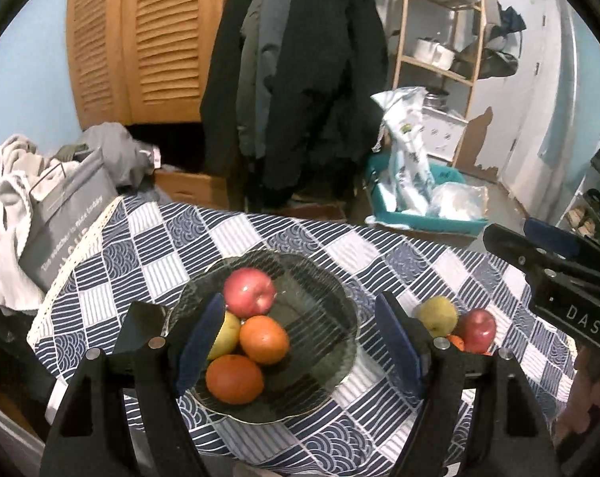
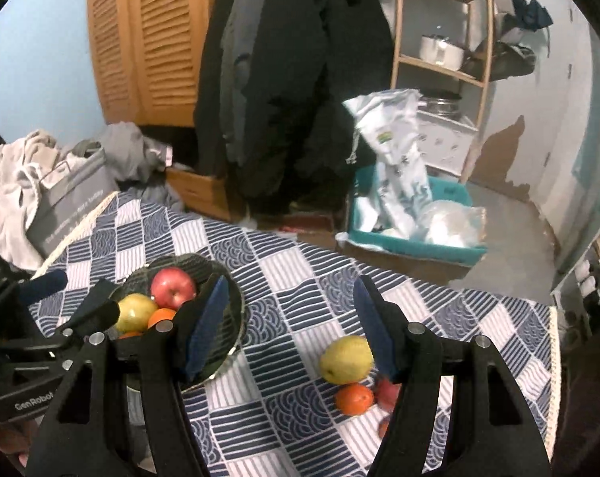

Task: Organize fruits
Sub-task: 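Withdraw both tools from the bowl toward the remaining loose fruit, then grasp the large yellow-green pear with the left tool while the right tool grasps an orange, then carry the pear with the left tool while the right tool carries the orange over the bowl, then open the left tool over the bowl while the right tool releases the orange into it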

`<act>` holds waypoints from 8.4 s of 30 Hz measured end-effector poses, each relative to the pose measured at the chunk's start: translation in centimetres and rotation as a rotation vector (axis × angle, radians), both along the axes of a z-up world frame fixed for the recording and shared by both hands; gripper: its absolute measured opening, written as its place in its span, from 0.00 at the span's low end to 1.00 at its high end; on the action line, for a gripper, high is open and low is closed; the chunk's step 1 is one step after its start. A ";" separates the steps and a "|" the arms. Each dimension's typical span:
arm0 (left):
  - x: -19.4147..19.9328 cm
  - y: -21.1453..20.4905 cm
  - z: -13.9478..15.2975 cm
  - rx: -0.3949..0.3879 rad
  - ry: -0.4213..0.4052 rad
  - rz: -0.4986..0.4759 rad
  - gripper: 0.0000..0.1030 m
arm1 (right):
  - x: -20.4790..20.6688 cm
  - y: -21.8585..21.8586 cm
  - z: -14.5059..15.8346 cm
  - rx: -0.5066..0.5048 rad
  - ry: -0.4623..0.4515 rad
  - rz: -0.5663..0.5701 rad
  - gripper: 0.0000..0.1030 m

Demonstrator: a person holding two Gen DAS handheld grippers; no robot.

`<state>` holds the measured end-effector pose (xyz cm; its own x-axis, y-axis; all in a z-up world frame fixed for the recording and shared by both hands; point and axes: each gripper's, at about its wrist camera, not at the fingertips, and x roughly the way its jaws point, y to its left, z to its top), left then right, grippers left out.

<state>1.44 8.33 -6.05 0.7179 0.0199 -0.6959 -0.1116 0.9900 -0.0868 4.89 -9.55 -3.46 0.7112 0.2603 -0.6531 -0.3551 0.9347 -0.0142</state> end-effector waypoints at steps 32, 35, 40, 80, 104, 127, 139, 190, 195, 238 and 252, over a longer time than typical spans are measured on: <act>0.6 -9.8 2.0 0.014 -0.020 -0.219 0.83 | -3.7 -12.3 1.2 -0.009 -0.049 -0.169 0.64; 1.0 -10.9 1.0 0.020 0.006 -0.241 0.83 | -3.5 -13.3 0.1 -0.011 -0.019 -0.187 0.64; 1.6 -12.5 -0.9 0.038 0.041 -0.270 0.83 | -3.1 -14.5 -2.1 -0.031 0.023 -0.203 0.64; 7.1 -14.9 -13.2 0.056 0.341 -0.307 0.83 | 2.0 -13.9 -21.6 -0.089 0.555 -0.118 0.44; 13.4 -18.6 -16.0 -0.044 0.390 -0.363 0.83 | 2.5 -19.6 -18.5 -0.046 0.466 -0.276 0.42; 11.8 -18.9 -15.1 -0.047 0.360 -0.381 0.64 | 2.4 -20.0 -15.0 -0.037 0.349 -0.300 0.42; 9.0 -18.2 -10.0 -0.068 0.267 -0.387 0.64 | 1.7 -18.7 -10.1 -0.014 0.231 -0.277 0.42; 1.3 -9.4 1.0 -0.080 0.034 -0.278 0.64 | -2.0 -10.2 -0.2 0.061 0.025 -0.069 0.42; 1.4 -7.7 0.6 -0.095 0.044 -0.243 0.64 | -1.6 -8.5 -0.1 0.057 0.026 -0.036 0.42; 3.1 2.9 -13.1 -0.132 0.357 0.011 0.64 | 5.9 7.5 -13.1 0.025 0.382 0.197 0.42; 3.1 2.5 -13.5 -0.100 0.355 -0.010 0.64 | 6.6 8.4 -15.2 0.054 0.467 0.230 0.43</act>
<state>4.57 10.79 -19.53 0.4314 -0.0668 -0.8997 -0.1426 0.9797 -0.1412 11.44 -1.11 -18.65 0.2681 0.4174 -0.8683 -0.5082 0.8270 0.2406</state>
